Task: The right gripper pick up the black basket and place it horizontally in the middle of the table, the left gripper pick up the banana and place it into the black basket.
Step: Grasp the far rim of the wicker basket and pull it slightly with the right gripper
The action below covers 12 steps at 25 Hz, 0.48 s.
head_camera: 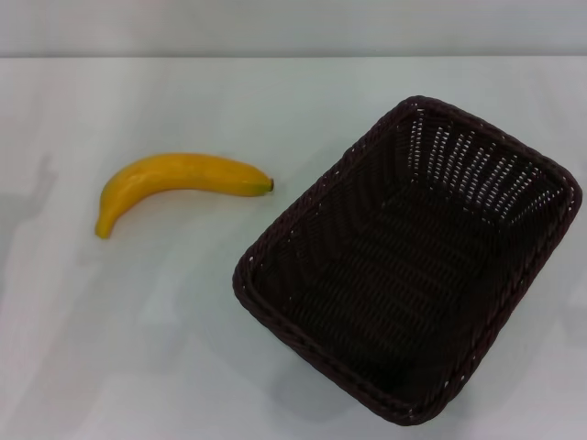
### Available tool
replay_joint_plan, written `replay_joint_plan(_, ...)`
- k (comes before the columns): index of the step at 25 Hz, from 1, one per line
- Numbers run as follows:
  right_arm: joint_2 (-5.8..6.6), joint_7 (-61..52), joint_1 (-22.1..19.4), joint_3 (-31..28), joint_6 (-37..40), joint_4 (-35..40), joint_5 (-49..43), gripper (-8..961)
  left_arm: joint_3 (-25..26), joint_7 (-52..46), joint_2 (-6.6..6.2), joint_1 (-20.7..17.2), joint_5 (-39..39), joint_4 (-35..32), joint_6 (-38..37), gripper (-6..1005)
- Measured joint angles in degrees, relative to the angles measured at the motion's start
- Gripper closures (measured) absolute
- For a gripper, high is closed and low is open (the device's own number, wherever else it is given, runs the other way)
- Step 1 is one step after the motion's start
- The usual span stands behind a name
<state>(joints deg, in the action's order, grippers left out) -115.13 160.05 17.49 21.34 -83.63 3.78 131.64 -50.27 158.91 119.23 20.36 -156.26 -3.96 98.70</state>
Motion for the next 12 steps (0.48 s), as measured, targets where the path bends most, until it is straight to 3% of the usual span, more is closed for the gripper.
replay_joint_plan(12,0.00,-0.1,-0.4,-0.1,-2.0,-1.0,0.1,85,0.0,0.0,0.12,-0.8,0.0,0.2,-0.1,115)
